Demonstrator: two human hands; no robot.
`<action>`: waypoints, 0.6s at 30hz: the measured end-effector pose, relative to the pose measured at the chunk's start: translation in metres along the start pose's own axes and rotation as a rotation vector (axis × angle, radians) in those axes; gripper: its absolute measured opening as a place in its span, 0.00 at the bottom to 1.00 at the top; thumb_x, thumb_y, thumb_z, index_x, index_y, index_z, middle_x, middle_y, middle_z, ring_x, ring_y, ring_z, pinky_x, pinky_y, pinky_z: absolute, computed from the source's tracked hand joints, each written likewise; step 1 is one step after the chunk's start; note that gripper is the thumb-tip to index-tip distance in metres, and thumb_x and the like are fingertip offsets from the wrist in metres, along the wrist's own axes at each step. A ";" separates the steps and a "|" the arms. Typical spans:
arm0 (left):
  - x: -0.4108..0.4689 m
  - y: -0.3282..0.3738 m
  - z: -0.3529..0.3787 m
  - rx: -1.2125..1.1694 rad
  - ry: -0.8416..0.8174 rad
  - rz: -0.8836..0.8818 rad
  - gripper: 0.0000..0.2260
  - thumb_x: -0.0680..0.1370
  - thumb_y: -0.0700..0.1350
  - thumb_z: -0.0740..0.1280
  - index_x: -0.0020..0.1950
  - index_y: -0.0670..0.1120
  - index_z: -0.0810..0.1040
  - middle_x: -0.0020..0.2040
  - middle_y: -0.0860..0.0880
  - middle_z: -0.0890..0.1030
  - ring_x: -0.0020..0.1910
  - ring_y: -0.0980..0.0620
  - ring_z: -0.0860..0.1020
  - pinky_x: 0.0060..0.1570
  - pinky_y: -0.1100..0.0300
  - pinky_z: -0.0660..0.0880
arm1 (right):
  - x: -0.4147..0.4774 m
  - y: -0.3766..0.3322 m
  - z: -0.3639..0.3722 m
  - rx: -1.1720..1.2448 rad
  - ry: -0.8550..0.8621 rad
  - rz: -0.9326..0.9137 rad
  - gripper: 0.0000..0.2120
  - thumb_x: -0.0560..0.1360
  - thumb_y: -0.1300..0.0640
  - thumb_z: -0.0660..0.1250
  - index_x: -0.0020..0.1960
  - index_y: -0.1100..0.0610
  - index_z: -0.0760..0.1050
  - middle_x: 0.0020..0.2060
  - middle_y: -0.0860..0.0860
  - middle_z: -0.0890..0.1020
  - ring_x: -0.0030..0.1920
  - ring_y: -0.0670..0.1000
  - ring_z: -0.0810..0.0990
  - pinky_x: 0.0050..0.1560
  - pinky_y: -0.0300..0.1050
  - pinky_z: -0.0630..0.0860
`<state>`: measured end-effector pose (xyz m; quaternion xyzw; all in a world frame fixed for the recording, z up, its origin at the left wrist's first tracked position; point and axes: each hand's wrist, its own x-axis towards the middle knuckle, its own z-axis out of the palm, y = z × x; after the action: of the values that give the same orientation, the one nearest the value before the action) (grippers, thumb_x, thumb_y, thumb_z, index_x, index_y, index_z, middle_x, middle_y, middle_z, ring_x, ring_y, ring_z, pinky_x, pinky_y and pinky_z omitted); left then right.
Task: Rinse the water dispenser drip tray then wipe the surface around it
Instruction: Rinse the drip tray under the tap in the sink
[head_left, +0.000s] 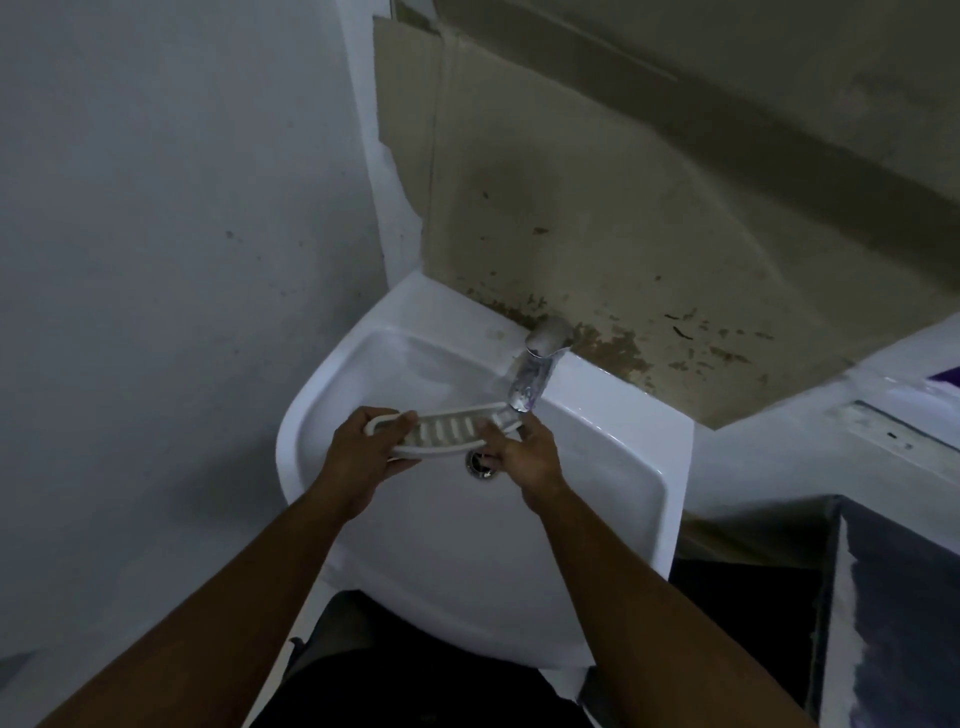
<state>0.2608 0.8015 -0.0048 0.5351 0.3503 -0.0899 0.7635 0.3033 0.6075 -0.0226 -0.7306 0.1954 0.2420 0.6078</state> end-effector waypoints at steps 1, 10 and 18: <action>-0.001 -0.001 -0.002 -0.016 0.006 0.000 0.11 0.74 0.42 0.71 0.52 0.40 0.74 0.52 0.39 0.79 0.50 0.44 0.81 0.44 0.52 0.82 | 0.001 -0.001 0.001 0.007 0.000 0.002 0.18 0.70 0.58 0.78 0.57 0.62 0.78 0.49 0.60 0.84 0.37 0.50 0.84 0.48 0.55 0.81; -0.003 -0.005 0.000 -0.091 0.058 0.035 0.08 0.75 0.42 0.70 0.49 0.42 0.73 0.53 0.38 0.78 0.53 0.43 0.80 0.47 0.51 0.82 | 0.009 -0.011 0.015 -0.083 0.153 -0.107 0.14 0.80 0.54 0.65 0.53 0.66 0.78 0.37 0.52 0.84 0.34 0.46 0.86 0.39 0.41 0.83; 0.002 -0.008 0.001 0.008 0.039 0.031 0.08 0.75 0.41 0.70 0.47 0.41 0.71 0.50 0.39 0.78 0.49 0.45 0.80 0.44 0.52 0.83 | 0.018 0.000 0.022 -0.309 0.132 -0.111 0.14 0.80 0.54 0.64 0.57 0.62 0.82 0.50 0.62 0.85 0.54 0.57 0.83 0.58 0.48 0.78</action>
<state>0.2588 0.7975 -0.0123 0.5450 0.3566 -0.0688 0.7557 0.3150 0.6296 -0.0365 -0.8392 0.1548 0.1867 0.4868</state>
